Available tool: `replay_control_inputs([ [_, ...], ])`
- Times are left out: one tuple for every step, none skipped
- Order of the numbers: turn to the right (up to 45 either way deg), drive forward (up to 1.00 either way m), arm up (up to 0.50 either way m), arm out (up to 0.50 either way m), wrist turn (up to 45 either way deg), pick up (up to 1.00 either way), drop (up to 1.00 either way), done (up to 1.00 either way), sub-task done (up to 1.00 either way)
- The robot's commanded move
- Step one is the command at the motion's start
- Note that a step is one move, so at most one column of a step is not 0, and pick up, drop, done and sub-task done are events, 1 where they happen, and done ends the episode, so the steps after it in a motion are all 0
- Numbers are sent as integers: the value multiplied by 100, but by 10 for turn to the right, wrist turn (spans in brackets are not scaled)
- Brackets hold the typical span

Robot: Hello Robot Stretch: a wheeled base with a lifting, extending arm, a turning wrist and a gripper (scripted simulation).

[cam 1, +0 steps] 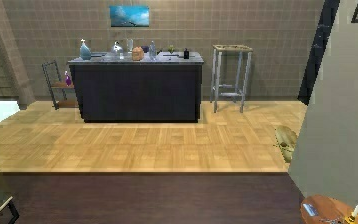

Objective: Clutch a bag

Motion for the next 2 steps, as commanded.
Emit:
replay_control_inputs([
  [0,0,0,0,0,100,0,0,0],
  [0,0,10,0,0,0,0,0,0],
])
